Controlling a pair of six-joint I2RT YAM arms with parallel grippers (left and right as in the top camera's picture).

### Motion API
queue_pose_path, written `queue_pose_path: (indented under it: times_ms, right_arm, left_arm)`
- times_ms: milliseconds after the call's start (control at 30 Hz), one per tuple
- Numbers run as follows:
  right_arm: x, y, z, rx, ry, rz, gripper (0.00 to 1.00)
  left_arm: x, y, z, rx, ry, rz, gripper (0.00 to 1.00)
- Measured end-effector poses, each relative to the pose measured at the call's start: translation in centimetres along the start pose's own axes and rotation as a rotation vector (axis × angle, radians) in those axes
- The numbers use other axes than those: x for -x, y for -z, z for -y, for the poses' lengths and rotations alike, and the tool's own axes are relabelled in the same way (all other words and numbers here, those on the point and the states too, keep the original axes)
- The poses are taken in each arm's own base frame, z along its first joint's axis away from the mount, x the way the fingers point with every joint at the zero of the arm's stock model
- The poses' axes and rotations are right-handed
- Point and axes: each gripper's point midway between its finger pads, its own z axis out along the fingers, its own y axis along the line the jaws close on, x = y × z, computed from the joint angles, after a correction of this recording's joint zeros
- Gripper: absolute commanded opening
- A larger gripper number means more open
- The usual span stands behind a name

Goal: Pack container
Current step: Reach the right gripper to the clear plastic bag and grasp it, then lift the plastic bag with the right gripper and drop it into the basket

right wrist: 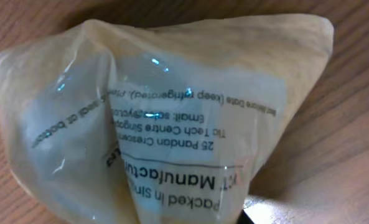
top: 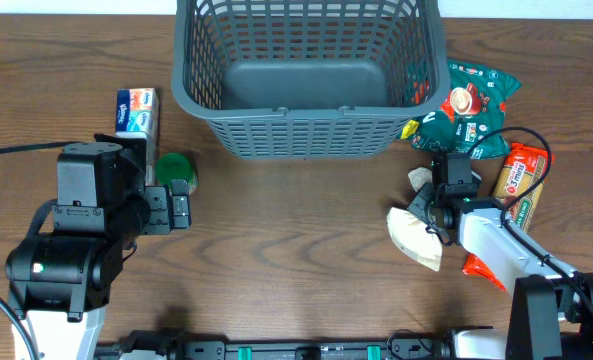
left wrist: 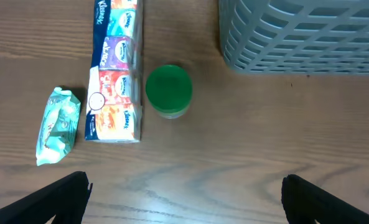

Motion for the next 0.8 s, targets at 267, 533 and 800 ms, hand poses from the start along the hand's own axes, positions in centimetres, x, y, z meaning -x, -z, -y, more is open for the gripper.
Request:
queue_pose_path:
  times_ms: [267,533,800]
  right_arm:
    - [-1.3,0.9,-0.3,0.021,0.063,-0.083,0.01]
    - [4.9,9.2,-2.9,0.112,0.124,0.013,0.01]
    - [14.7,20.4,-3.0,0.128,0.070,0.275,0.01]
  left_arm:
    - [0.0,0.0,0.0,0.000,0.000,0.000,0.99]
    - [0.0,0.0,0.0,0.002,0.000,-0.001,0.98]
    - [0.0,0.0,0.0,0.003,0.000,0.001,0.99]
